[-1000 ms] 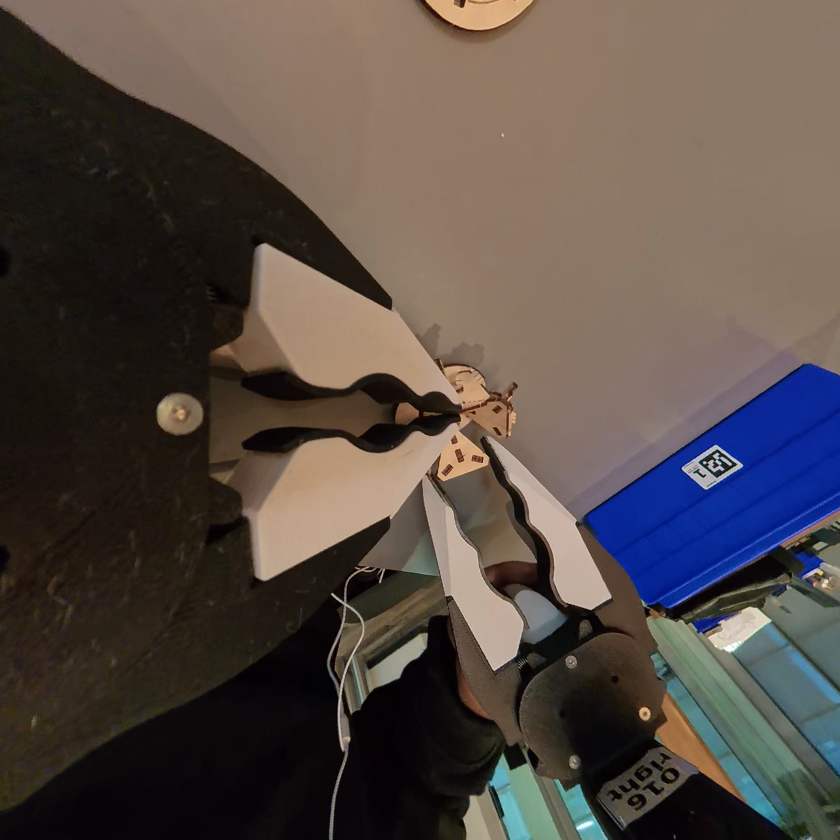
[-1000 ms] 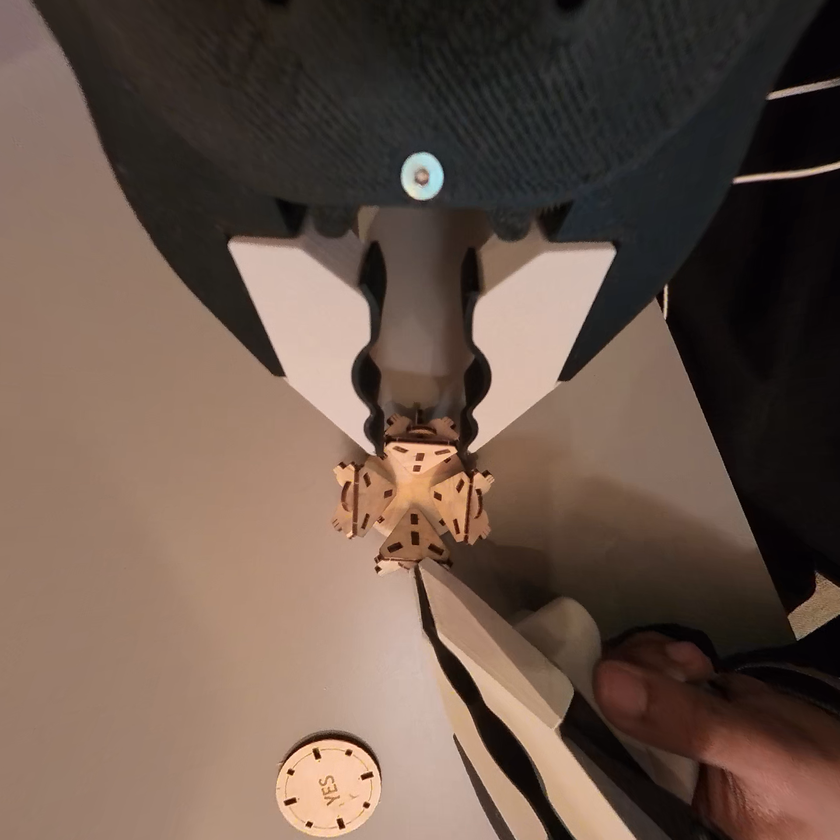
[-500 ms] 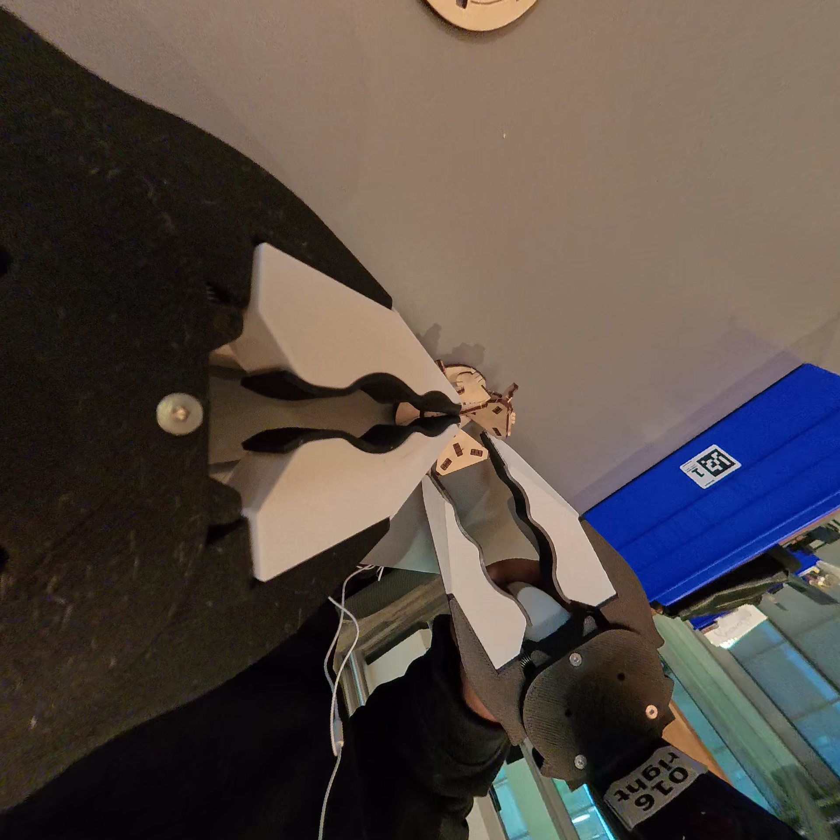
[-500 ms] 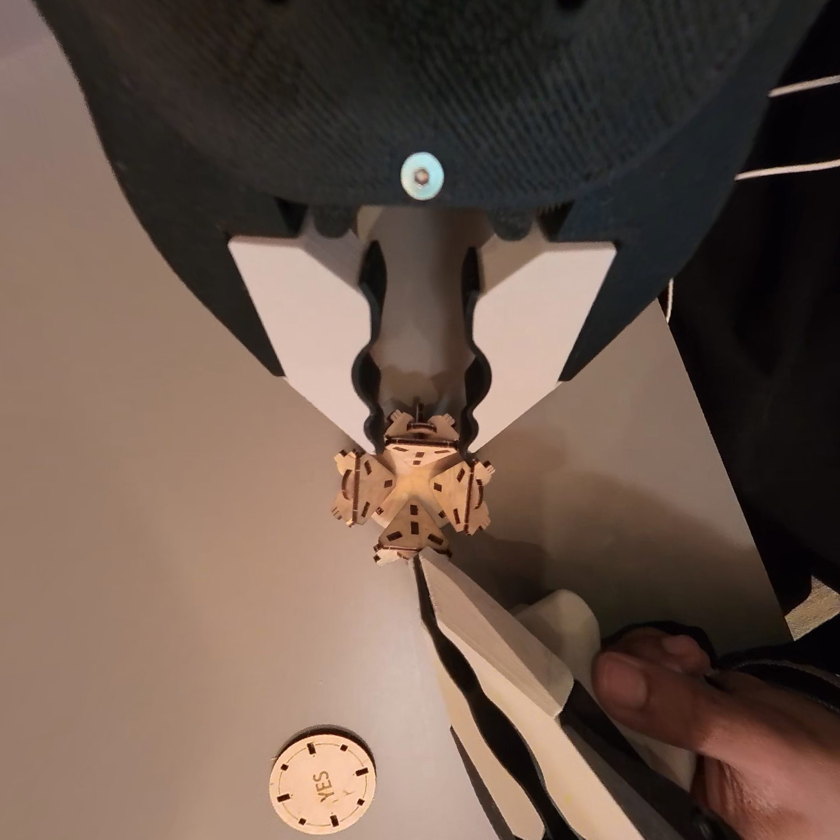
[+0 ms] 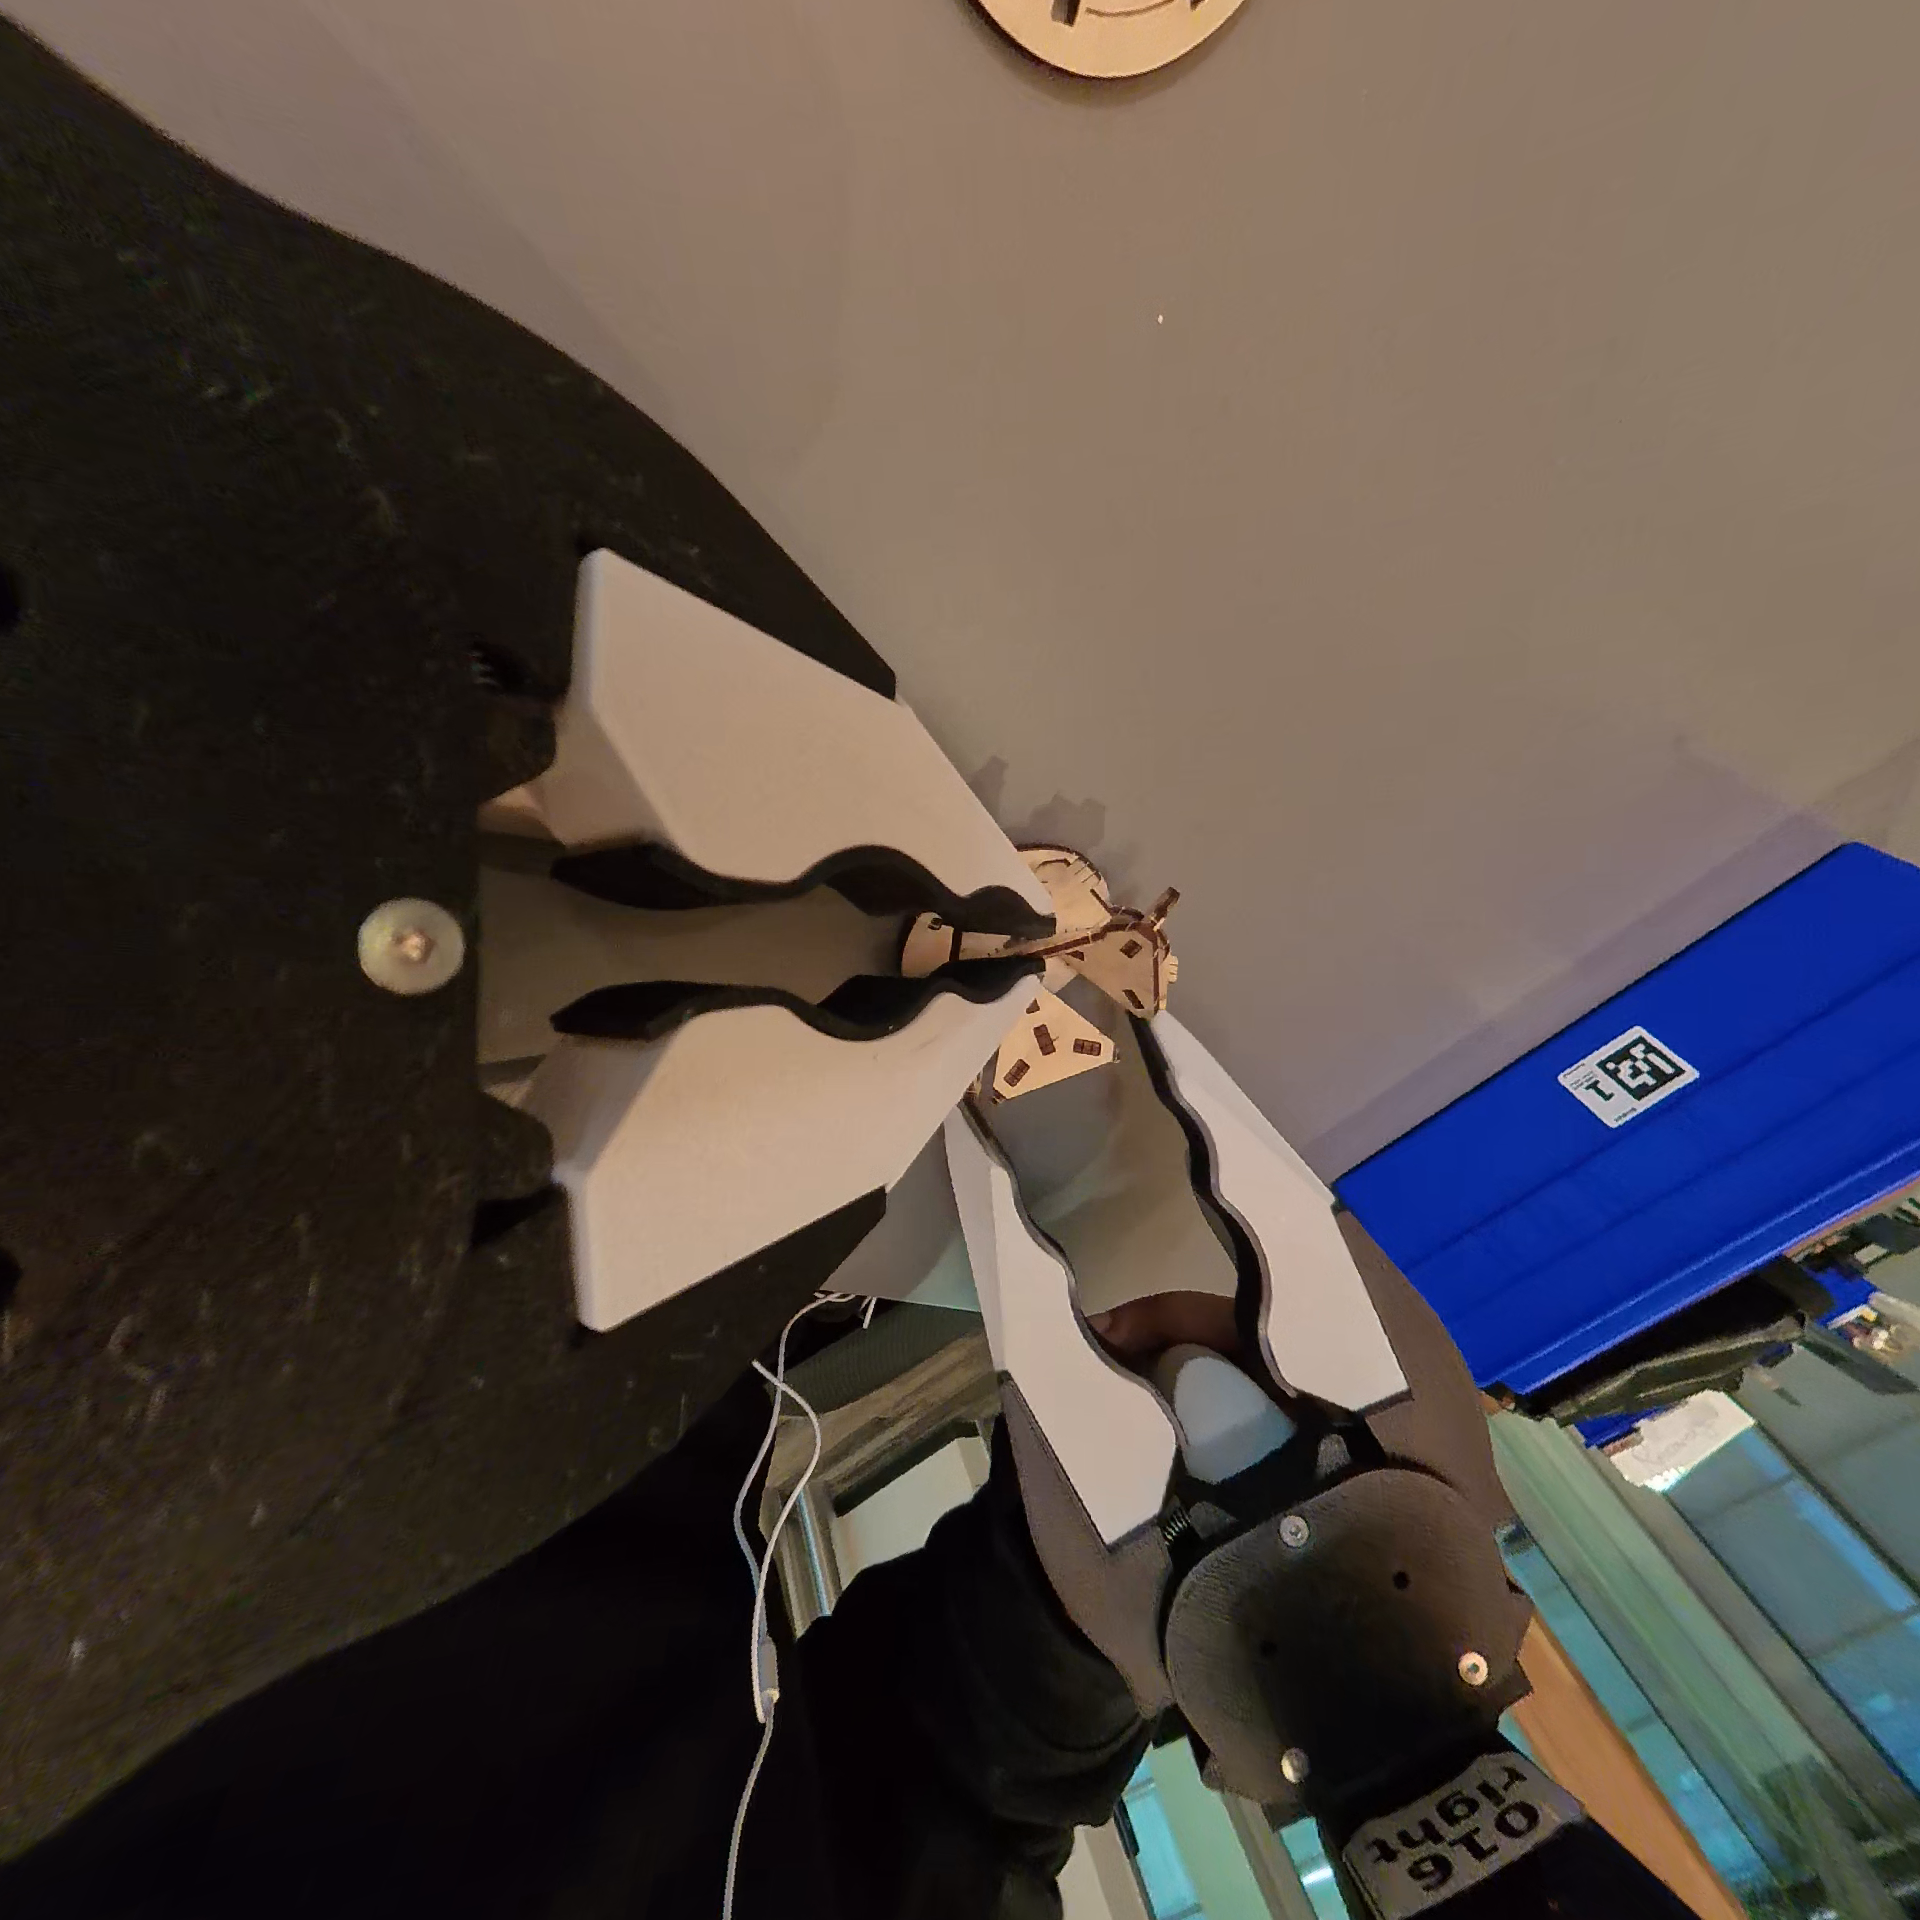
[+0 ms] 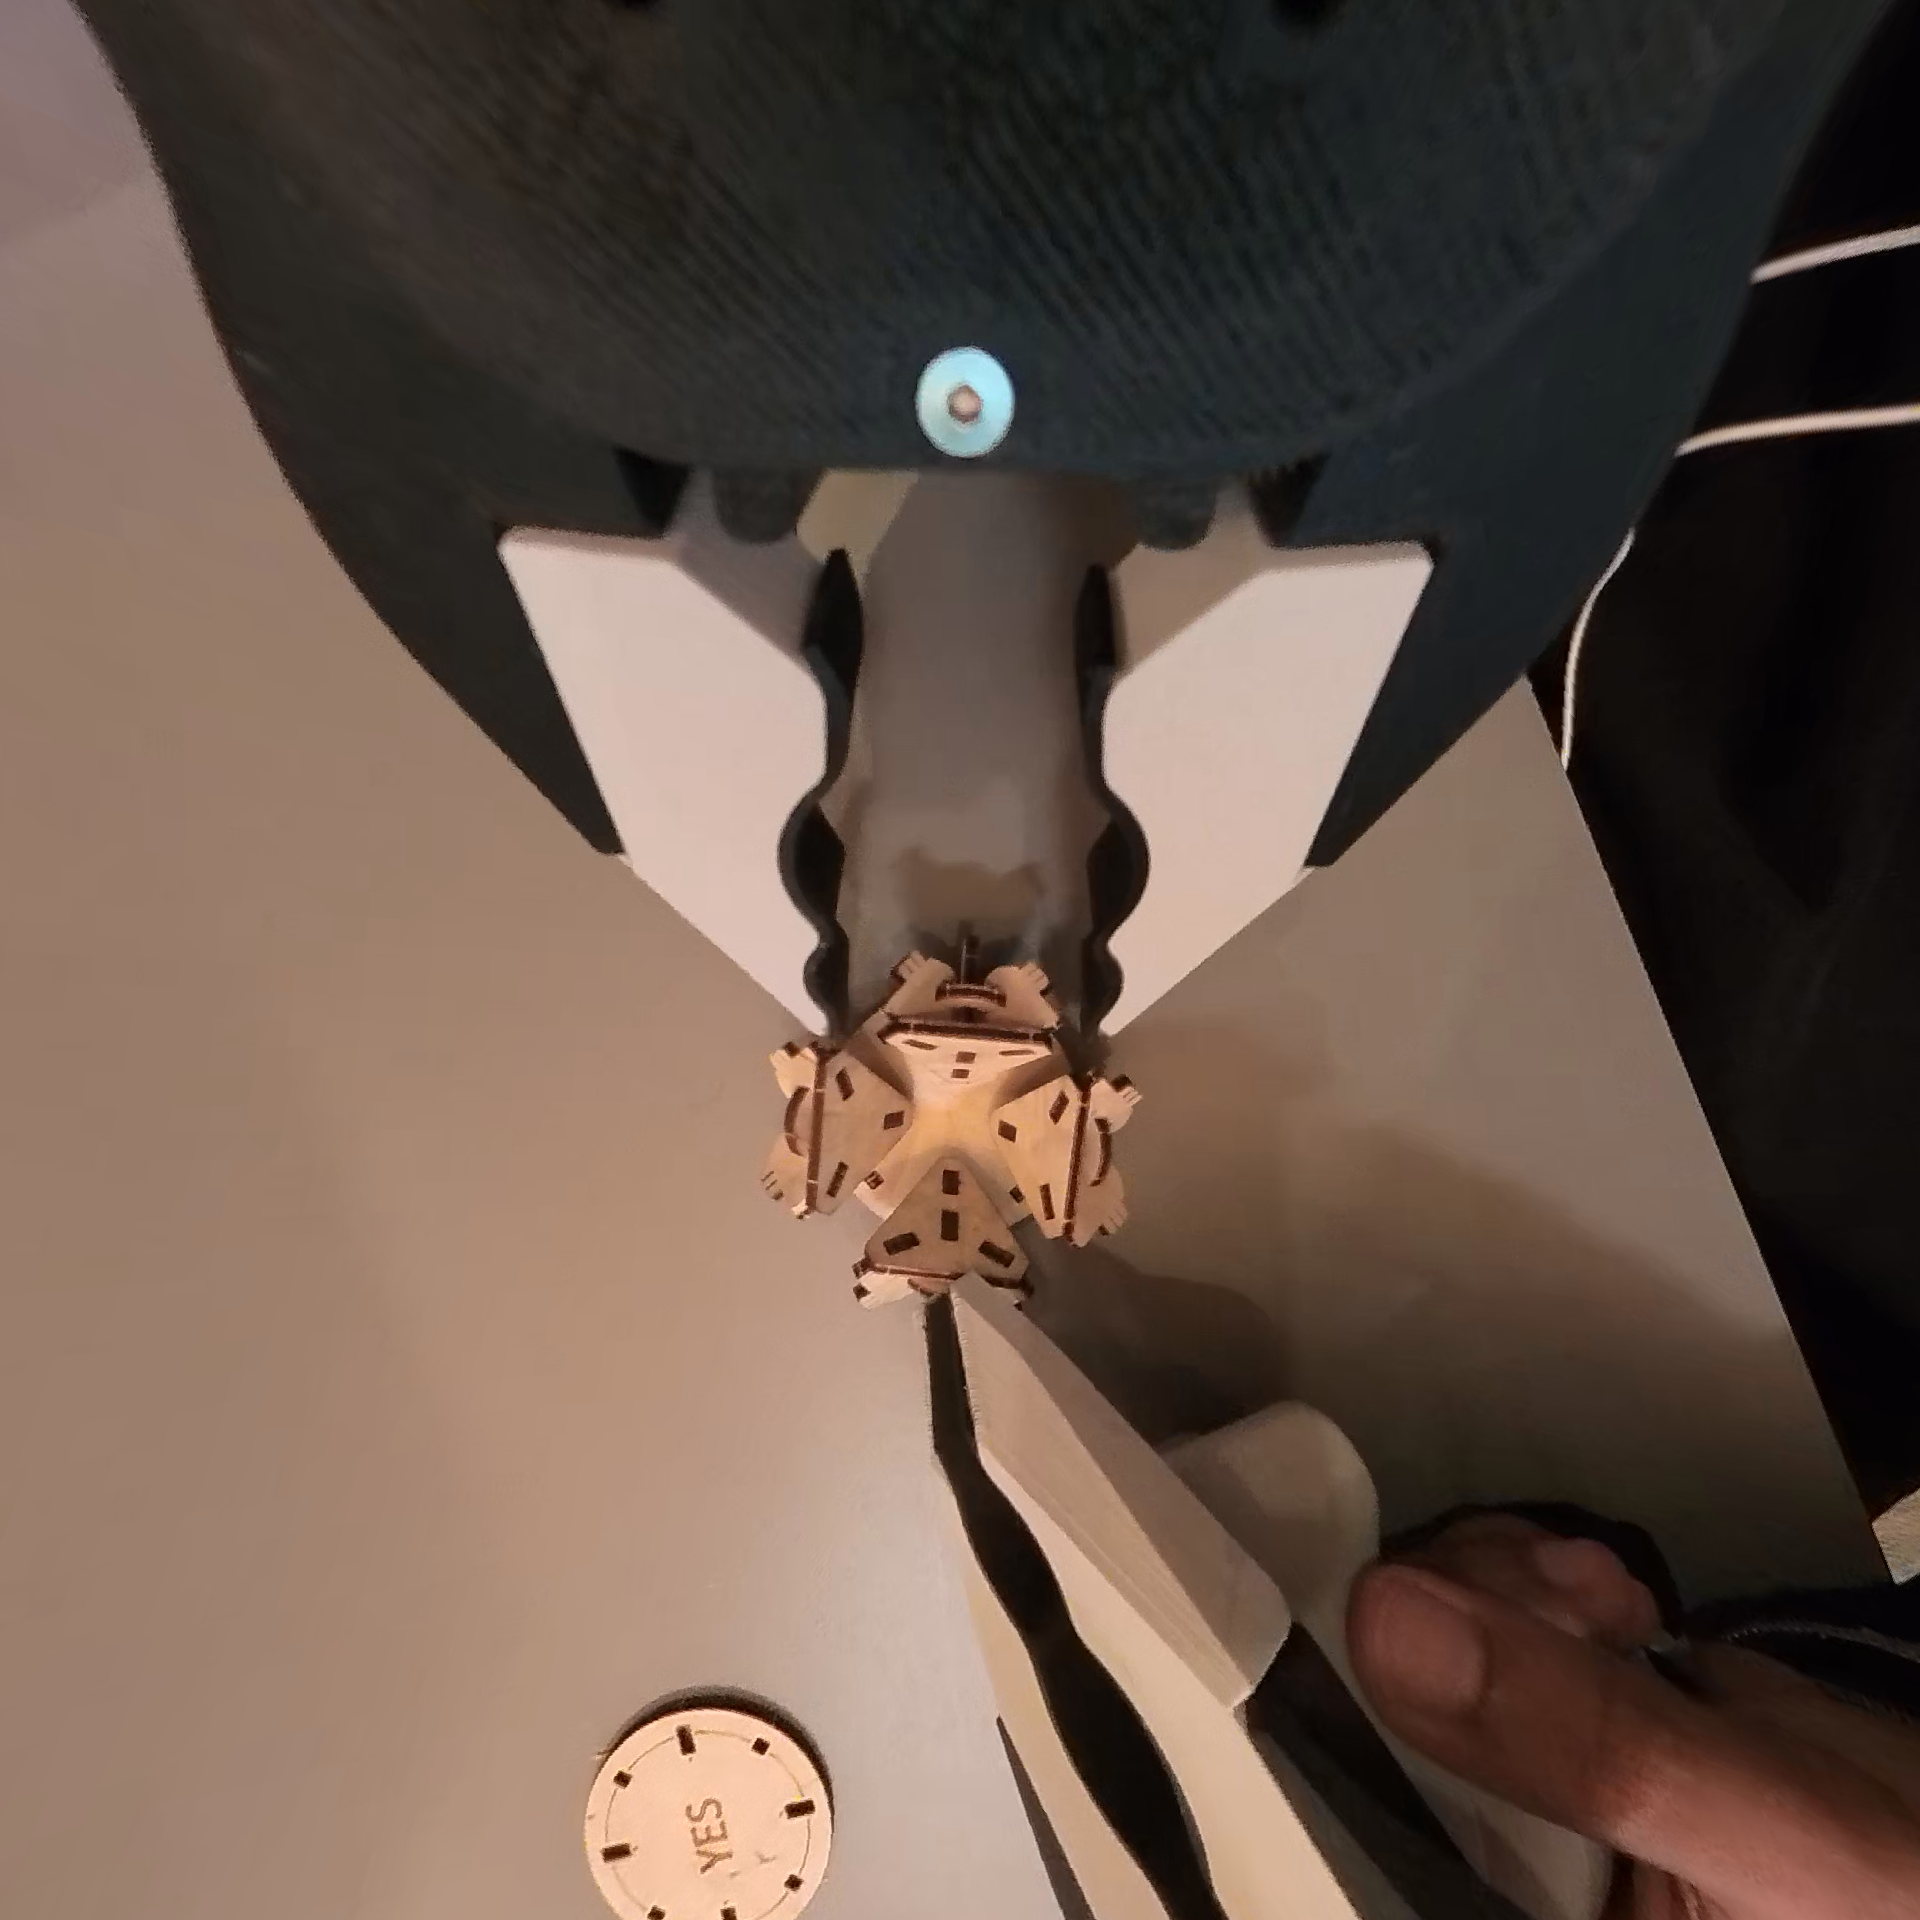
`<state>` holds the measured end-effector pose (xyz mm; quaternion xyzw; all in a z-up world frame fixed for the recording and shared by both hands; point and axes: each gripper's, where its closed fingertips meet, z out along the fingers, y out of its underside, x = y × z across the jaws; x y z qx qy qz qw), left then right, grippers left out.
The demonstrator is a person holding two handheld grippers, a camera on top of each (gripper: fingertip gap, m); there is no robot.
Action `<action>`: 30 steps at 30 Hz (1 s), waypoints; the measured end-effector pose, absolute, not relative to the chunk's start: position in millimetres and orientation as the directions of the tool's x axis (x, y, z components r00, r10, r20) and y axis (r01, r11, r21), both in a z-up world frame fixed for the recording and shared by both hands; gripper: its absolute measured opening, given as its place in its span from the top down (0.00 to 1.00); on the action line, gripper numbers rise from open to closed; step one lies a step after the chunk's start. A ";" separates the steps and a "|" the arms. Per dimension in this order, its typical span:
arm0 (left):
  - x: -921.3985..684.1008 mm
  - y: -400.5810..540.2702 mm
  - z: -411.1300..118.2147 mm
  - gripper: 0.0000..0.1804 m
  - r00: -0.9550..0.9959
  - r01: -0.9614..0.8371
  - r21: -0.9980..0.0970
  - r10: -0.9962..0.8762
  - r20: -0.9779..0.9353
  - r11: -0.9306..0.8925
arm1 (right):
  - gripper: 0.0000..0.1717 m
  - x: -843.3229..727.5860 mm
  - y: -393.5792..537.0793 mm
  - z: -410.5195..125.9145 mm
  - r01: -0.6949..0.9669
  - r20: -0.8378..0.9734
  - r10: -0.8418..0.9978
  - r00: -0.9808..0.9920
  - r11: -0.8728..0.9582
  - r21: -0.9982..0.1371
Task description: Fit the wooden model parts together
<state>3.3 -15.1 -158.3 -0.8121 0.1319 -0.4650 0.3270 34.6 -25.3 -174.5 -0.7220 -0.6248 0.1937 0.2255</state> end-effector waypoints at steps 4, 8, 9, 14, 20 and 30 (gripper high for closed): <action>3.3 -15.2 -158.4 0.99 0.533 0.090 -0.654 -0.518 0.669 -0.751 | 0.73 40.4 -21.8 -162.2 0.786 0.007 0.985 0.171 -0.132 -0.604; 3.5 -15.4 -158.4 0.99 0.534 0.087 -0.656 -0.521 0.666 -0.750 | 0.84 39.8 -20.3 -143.3 0.693 0.017 0.981 0.195 -0.126 -0.710; 3.6 -15.5 -158.5 0.99 0.534 0.085 -0.656 -0.521 0.666 -0.750 | 0.88 40.4 -19.8 -142.7 0.681 0.029 0.979 0.203 -0.120 -0.722; 3.0 -15.0 -159.1 0.99 0.533 0.091 -0.649 -0.514 0.672 -0.755 | 1.00 45.2 -22.9 -152.0 0.694 0.120 0.972 0.201 -0.055 -0.718; 3.2 -15.0 -160.0 0.99 0.538 0.087 -0.648 -0.512 0.670 -0.756 | 1.00 39.5 -25.8 -155.4 0.671 0.139 0.974 0.177 -0.016 -0.741; 2.8 -14.7 -161.9 1.00 0.548 0.083 -0.645 -0.506 0.666 -0.760 | 1.00 39.3 -25.1 -144.4 0.611 0.128 0.972 0.200 -0.022 -0.791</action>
